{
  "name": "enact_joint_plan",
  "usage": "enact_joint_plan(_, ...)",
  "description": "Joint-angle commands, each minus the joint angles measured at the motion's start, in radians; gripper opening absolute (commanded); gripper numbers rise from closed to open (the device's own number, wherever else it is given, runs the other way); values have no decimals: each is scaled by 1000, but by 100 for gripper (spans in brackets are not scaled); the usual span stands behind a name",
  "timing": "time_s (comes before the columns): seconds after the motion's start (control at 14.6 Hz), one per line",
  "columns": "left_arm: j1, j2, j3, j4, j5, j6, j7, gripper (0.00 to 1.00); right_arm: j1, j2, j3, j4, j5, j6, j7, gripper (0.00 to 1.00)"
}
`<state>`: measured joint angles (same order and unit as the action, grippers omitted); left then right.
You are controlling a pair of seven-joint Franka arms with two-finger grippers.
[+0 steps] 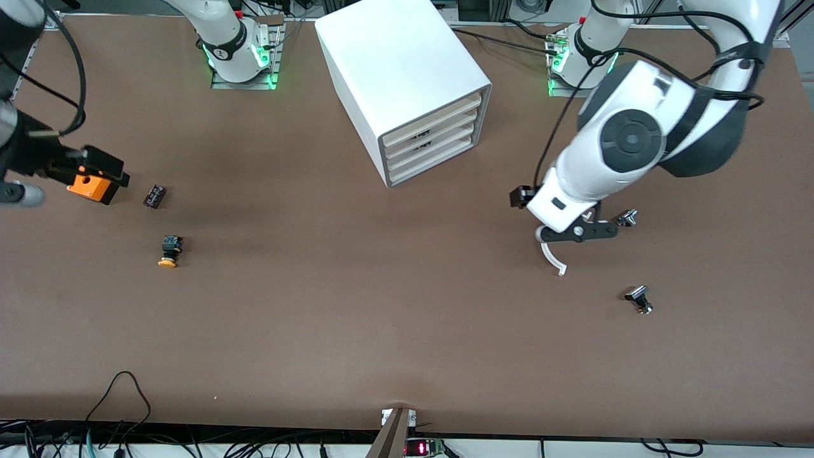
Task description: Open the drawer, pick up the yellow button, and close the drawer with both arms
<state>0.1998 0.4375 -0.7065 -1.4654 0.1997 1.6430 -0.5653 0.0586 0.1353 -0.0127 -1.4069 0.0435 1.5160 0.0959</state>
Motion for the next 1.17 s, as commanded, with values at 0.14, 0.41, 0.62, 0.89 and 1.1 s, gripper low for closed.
enact_joint_plan(0.14,39,-11,-8,132,79,-93,232,100,-140,-107,172,-58,-24,-22,44,99)
enact_joint_plan(0.41,53,-16,-2,201,84,-187,352,100,-163,-206,200,-167,-24,-4,38,99)
enact_joint_plan(0.62,23,-133,120,148,55,-183,488,100,-161,-218,200,-198,-27,33,45,99)
enact_joint_plan(0.89,-184,-299,552,-24,-204,-85,710,100,-158,-192,197,-187,-19,23,31,99)
enact_joint_plan(1.1,-221,-451,611,-249,-212,66,756,100,-154,-181,192,-175,-11,18,36,99)
